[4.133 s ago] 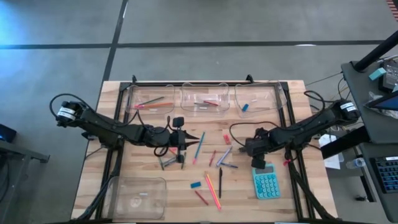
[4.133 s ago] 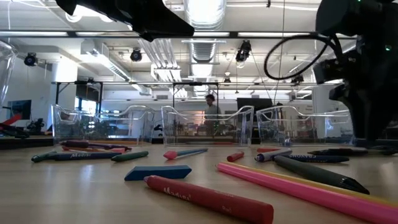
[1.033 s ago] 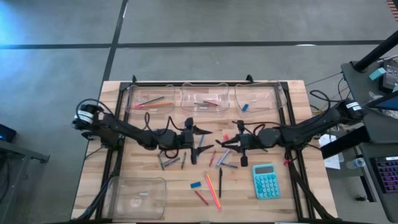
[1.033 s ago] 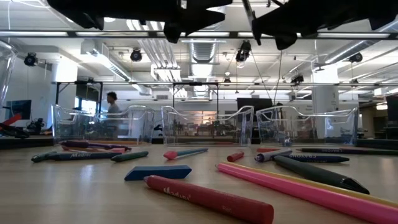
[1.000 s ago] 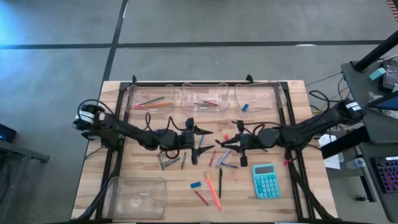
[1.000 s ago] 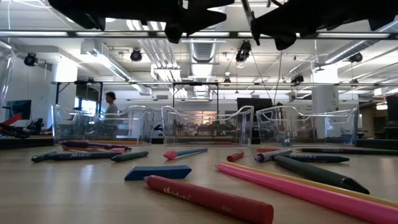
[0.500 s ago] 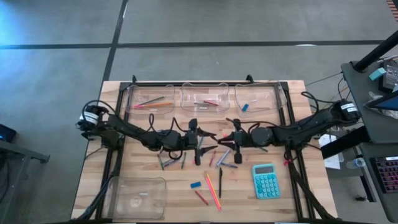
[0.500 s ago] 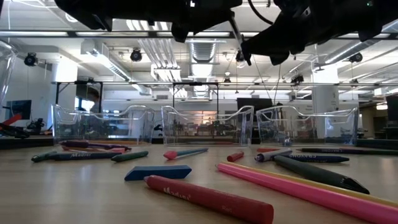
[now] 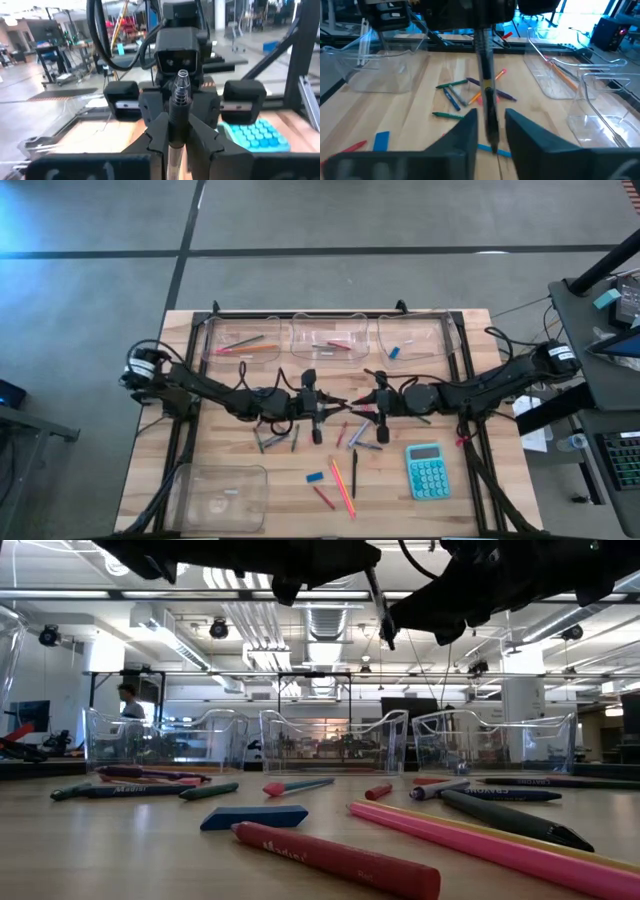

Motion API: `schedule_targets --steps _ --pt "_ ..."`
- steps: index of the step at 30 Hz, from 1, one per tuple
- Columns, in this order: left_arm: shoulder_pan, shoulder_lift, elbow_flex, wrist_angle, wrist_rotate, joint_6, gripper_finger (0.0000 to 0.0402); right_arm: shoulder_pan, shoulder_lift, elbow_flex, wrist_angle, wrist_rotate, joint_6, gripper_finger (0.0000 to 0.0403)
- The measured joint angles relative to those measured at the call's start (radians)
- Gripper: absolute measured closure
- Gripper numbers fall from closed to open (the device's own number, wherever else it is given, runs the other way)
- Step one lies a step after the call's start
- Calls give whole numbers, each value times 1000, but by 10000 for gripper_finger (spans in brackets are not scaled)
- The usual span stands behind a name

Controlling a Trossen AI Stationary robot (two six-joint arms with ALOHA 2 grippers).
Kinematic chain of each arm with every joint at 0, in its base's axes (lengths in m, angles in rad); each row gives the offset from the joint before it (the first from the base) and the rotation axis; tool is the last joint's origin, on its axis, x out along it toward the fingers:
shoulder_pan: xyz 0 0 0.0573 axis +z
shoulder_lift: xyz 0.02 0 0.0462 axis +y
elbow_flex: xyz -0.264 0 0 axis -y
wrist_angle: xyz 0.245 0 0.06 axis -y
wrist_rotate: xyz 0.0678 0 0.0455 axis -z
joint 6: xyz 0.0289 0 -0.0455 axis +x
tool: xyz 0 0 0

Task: Sort crayons/erasers/pens/pencils in bins
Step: Put the black pen into the bottom transparent bin

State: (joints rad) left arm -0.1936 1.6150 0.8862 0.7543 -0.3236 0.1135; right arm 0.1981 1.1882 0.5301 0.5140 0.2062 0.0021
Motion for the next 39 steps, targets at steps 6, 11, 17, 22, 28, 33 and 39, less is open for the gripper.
schedule_targets --steps 6,11,17,22,28,33,39 --pt "-38 -214 26 -409 -7 -45 376 0 -16 0 -9 -1 1 212" --pt "-148 -402 103 -861 -9 -226 376 0 -24 0 -19 0 22 177" --pt "-377 -433 221 -1300 -43 -476 376 0 -23 0 -32 -1 24 172" --pt "-533 -352 323 -1593 -32 -694 377 0 -23 0 -35 0 25 178" --pt "-620 -261 364 -1706 95 -911 377 0 -23 0 -38 1 25 179" --pt "-628 -173 348 -1707 263 -963 365 0 -23 0 -49 3 33 179" --pt "-621 -104 347 -1709 296 -998 297 0 -23 0 -67 4 41 179"
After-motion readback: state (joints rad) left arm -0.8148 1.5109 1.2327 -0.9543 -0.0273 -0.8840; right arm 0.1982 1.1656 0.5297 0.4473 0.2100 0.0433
